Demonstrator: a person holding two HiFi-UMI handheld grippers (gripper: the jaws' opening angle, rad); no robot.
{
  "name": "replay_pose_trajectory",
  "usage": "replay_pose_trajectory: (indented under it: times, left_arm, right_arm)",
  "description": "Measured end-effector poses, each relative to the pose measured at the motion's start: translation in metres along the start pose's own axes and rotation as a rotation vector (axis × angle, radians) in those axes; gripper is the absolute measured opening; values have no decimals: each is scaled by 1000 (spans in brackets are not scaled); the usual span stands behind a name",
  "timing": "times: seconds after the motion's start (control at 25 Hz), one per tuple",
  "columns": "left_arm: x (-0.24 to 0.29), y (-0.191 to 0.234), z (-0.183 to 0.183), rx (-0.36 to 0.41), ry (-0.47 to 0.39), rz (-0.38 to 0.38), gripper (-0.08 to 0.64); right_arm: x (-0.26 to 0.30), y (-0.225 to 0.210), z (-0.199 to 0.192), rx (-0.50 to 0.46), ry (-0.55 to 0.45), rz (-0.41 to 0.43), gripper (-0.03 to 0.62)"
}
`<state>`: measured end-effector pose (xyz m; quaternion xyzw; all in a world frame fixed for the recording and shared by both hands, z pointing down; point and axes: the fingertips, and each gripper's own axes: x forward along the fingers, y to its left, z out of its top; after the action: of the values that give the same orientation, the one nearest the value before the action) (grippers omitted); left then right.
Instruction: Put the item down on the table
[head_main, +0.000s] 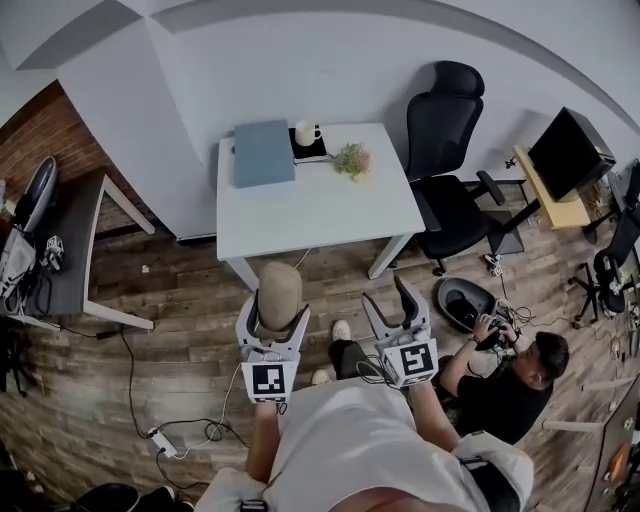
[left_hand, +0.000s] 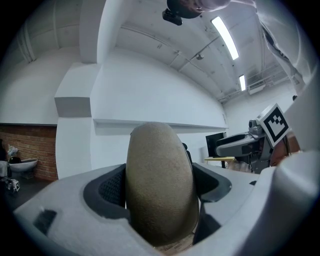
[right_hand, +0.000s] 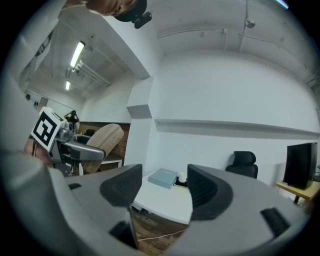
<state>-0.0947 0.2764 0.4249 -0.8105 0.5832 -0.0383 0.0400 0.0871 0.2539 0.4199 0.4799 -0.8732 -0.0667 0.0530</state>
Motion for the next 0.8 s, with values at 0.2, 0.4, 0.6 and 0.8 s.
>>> replay_pose_trajectory:
  times: [0.2, 0.4, 0.6, 0.8]
  left_arm:
    - [27, 11, -8, 46, -3, 1, 399]
    - [62, 27, -11, 47, 10, 18, 400]
    - [103, 32, -6, -2, 40, 46, 400]
    - [144, 37, 1, 24, 38, 64, 400]
  right_arm:
    - [29, -14, -9, 18, 11, 12, 270]
    - [68, -31, -13, 20, 16, 36, 271]
    - [101, -58, -16, 29, 29, 63, 270]
    - [133, -86, -18, 34, 20, 92, 272]
